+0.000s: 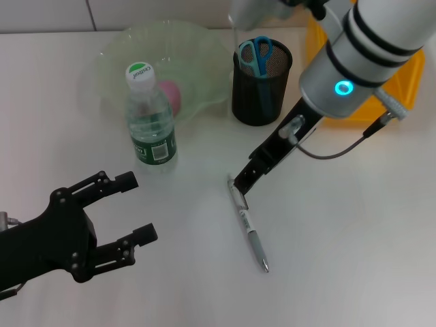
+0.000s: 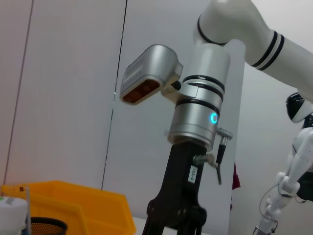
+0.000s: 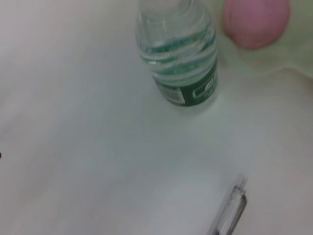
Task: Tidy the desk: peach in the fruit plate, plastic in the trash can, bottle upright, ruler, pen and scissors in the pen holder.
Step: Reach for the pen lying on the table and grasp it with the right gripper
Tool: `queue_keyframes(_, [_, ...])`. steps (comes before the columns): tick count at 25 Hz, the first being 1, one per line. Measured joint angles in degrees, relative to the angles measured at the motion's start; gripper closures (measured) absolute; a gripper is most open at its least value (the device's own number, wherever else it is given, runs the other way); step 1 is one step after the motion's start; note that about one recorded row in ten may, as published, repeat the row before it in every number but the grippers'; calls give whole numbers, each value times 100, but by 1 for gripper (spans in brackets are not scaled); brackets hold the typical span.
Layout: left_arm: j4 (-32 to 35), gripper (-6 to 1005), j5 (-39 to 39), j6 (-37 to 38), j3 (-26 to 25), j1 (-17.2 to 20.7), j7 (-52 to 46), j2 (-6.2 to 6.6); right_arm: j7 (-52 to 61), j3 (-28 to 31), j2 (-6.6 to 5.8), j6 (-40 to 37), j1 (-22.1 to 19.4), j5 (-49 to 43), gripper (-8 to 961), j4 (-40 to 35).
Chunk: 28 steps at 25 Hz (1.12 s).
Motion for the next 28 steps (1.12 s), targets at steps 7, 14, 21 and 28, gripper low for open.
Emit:
queue_keyframes(7, [3, 200, 98, 7, -21, -25, 3, -21, 19, -284, 0, 706, 371, -29, 180, 1191])
queue_keyframes(14, [6, 200, 102, 21, -1, -41, 5, -35, 25, -493, 0, 1293, 796, 2, 193, 1980])
queue_keyframes(21, [25, 201, 103, 23, 3, -40, 5, -37, 29, -896, 1, 1718, 950, 83, 216, 2372])
queue_keyframes(28, [20, 201, 103, 18, -14, -8, 27, -43, 28, -1371, 0, 1837, 953, 341, 239, 2362])
